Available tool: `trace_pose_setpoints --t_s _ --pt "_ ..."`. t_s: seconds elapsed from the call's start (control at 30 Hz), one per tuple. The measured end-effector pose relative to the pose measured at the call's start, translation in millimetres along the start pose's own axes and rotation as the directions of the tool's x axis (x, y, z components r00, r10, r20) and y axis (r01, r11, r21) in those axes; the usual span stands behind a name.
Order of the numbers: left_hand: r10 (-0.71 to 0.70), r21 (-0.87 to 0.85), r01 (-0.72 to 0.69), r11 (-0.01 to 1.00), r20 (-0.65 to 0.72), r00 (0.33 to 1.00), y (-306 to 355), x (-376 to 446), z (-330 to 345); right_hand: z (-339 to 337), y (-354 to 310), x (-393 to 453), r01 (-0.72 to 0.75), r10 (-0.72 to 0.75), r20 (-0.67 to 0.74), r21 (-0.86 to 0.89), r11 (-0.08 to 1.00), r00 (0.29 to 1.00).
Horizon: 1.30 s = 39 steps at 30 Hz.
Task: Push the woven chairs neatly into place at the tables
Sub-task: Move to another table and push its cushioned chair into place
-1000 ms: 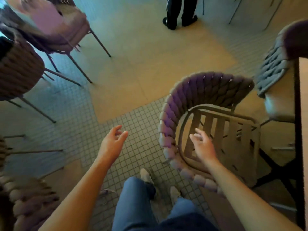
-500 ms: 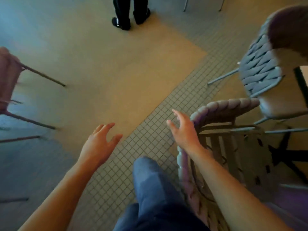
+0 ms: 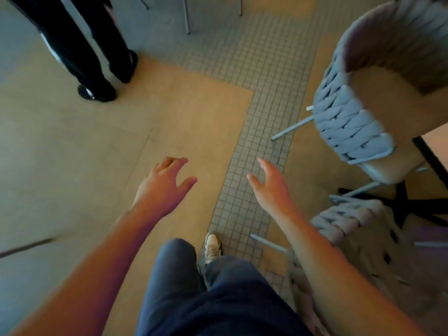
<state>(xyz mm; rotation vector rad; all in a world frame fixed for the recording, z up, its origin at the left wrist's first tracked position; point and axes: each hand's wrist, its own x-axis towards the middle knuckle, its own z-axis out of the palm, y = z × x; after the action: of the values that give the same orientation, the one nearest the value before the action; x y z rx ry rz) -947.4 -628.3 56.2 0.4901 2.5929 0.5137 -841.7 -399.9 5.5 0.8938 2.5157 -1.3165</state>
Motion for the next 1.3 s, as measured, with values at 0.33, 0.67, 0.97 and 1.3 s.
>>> trace_pose_setpoints --t_s 0.33,0.67,0.97,1.3 --pt "0.249 0.095 -0.275 0.957 0.225 0.942 59.5 354.2 -67.9 -76.9 -27.4 203.7 -0.365 0.382 -0.316 0.113 0.924 0.869" --pt "0.601 0.167 -0.729 0.664 0.461 0.653 316.8 578.6 -81.5 -159.0 -16.2 311.3 -0.397 0.812 -0.503 0.708 0.584 0.296" --pt "0.673 0.090 -0.890 0.447 0.622 0.401 531.8 679.5 -5.2 -232.1 44.1 386.8 -0.079 0.922 -0.226 0.974 0.212 -0.315" --pt "0.622 0.097 -0.992 0.075 0.774 0.122 773.4 724.6 127.9 -272.4 93.0 397.8 0.067 0.836 0.193 0.980 -0.185 -0.513"
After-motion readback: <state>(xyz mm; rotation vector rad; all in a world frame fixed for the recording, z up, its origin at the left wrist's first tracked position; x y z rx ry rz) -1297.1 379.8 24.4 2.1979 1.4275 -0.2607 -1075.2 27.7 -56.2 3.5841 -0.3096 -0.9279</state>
